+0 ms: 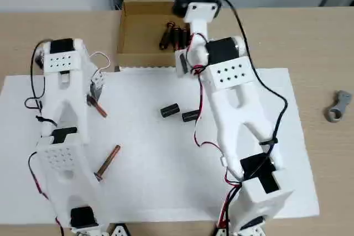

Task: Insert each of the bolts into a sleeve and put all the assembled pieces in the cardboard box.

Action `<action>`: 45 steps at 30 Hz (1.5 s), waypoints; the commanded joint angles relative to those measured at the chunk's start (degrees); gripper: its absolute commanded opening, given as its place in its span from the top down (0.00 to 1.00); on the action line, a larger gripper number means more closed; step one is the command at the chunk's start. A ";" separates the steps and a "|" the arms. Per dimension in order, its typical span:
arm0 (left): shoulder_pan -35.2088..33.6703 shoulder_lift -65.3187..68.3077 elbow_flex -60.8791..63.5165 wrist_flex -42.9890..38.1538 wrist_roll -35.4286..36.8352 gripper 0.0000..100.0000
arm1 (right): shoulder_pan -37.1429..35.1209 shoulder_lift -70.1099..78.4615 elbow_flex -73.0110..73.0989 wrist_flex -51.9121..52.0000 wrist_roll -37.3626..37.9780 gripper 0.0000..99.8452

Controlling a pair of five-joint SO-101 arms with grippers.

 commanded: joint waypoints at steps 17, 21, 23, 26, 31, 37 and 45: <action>4.66 -40.62 -0.40 1.67 -27.87 1.00 | -1.27 14.99 -2.64 9.10 -31.30 0.99; 3.43 -46.15 6.64 1.58 -28.04 1.00 | -0.92 19.30 -2.64 8.92 -34.20 0.99; 2.90 -48.18 9.80 1.14 -28.04 1.00 | -0.92 20.00 -2.73 8.66 -34.29 0.99; 2.37 -51.08 14.29 -0.44 -28.04 1.00 | -0.92 20.00 -2.73 7.60 -34.46 0.99; 2.11 -54.77 20.00 -3.52 -28.04 1.00 | -0.84 20.35 -2.73 7.60 -38.77 0.84; 2.11 -56.88 23.08 -4.92 -28.04 1.00 | -0.92 20.26 -2.73 7.78 -39.30 0.75; 2.02 -57.05 23.69 -4.84 -28.04 1.00 | -0.92 20.53 -2.73 8.22 -42.20 0.75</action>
